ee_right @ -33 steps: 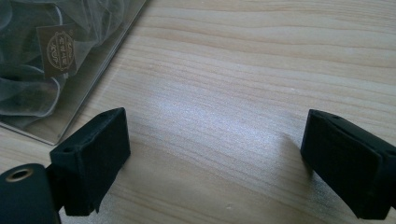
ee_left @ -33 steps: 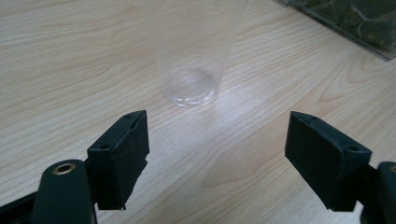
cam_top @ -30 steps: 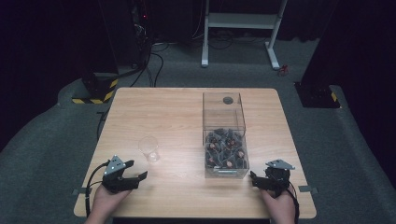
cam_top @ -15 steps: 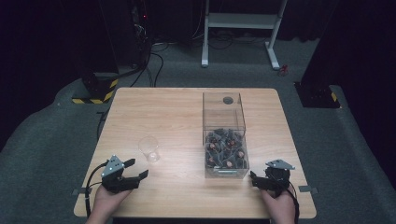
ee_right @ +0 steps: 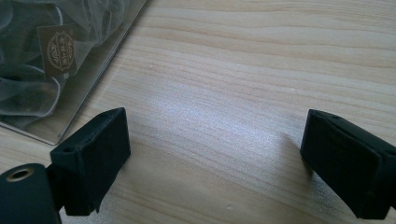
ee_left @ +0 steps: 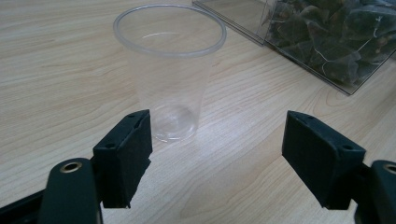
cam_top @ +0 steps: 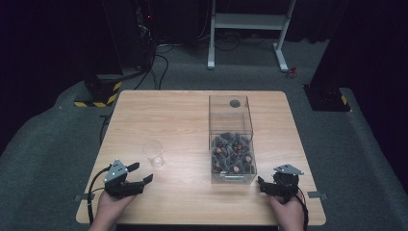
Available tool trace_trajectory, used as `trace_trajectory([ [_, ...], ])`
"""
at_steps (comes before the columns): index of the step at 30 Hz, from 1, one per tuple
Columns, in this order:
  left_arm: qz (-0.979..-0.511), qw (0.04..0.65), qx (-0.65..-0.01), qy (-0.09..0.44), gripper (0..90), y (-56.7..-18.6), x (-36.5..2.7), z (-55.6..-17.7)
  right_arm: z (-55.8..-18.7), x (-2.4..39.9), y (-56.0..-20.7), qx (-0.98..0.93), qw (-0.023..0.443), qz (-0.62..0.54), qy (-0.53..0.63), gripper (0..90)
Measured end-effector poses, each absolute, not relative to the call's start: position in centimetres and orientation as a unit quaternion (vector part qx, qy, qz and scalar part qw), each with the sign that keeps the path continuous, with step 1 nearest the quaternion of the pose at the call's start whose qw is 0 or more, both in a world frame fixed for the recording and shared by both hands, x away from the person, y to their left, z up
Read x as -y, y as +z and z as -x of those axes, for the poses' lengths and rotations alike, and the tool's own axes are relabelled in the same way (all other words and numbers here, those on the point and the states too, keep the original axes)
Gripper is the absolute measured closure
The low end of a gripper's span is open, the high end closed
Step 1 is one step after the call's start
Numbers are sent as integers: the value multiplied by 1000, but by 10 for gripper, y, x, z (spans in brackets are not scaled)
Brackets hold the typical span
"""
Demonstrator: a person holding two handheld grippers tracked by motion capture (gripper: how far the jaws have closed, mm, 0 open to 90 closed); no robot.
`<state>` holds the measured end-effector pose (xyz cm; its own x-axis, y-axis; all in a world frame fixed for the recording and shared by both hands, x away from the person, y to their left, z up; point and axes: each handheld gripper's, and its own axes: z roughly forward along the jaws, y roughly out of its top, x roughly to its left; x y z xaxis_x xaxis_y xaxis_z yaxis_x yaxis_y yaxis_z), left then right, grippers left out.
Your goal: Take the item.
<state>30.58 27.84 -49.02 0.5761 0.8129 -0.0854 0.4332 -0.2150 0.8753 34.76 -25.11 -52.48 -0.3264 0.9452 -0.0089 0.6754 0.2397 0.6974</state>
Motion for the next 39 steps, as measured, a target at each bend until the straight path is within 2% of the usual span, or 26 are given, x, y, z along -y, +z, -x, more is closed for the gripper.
trace_trajectory([
  [14,-771,462,-389,200,248,-474,-271,-310,-348,251,-525,-756,222,-536,304,80],
  [39,-770,483,-368,197,252,-457,-236,-319,-348,251,-525,-756,221,-535,304,80],
])
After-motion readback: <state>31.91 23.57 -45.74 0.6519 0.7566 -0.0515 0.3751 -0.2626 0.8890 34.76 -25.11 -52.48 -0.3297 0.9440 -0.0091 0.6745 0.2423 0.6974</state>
